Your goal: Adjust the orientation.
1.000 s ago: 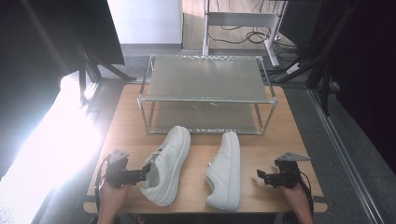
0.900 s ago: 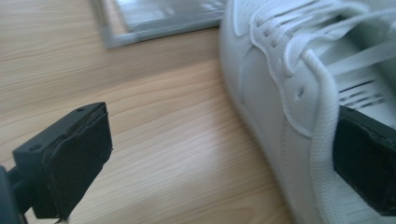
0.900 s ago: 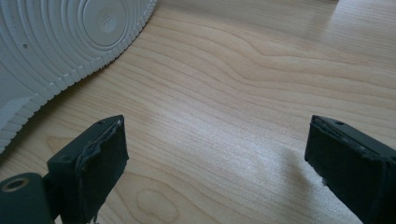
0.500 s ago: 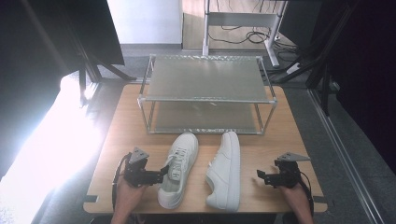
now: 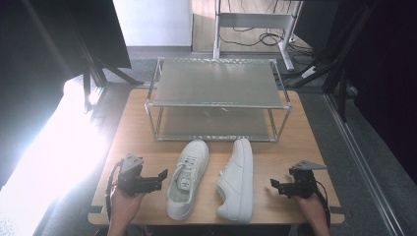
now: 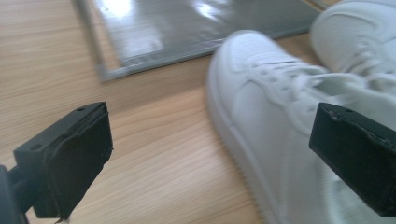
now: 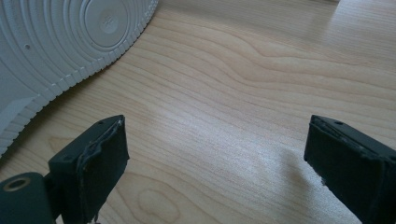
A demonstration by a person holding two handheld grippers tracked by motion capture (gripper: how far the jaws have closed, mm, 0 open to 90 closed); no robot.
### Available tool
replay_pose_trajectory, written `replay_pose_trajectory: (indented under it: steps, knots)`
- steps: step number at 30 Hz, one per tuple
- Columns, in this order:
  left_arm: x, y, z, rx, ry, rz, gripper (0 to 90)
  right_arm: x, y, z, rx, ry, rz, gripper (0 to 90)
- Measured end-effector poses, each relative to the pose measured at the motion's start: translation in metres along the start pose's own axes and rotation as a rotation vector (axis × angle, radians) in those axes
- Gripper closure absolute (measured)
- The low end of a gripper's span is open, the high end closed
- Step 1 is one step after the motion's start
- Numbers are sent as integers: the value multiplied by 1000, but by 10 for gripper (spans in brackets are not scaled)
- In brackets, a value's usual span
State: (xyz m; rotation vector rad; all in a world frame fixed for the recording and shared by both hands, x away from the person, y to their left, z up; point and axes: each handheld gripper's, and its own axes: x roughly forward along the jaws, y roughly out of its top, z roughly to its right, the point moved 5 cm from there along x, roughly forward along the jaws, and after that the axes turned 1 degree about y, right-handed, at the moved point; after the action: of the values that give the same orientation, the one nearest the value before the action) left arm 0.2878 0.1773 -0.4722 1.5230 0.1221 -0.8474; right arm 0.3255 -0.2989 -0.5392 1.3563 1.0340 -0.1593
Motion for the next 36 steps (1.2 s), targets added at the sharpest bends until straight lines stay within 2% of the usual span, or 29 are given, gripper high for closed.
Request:
replay_pose_trajectory:
  steps: [1,2,5,7,11,16,18,22,26,32,36]
  knots:
    - [-1,-4,-9,-9,26,2,0,0,0,0,-1,0,0,64]
    - [-1,-4,-9,-9,26,2,0,0,0,0,-1,0,0,64]
    - [1,-15,-21,-35,48,-3,0,0,0,-1,-1,0,2,64]
    - [4,-24,-27,-49,65,-22,0,-1,1,-1,-2,-1,4,64]
    - [12,-38,-36,-45,106,-62,0,-1,2,-3,-10,-2,7,64]
    - [22,-48,-43,-47,115,-93,0,-3,5,-7,-24,-11,27,58]
    - [24,-50,-46,-47,125,-103,0,-3,5,-7,-25,-11,28,56]
    - [24,-50,-47,-62,122,-82,0,-5,7,-10,-31,-13,33,41]
    - [24,-51,-47,-71,121,-89,0,-8,12,-17,-36,-5,47,35]
    - [25,-52,-48,-50,143,-99,0,-12,25,-28,-57,19,69,19]
    - [25,-52,-48,-52,146,-100,0,-15,32,-33,-68,31,76,15]
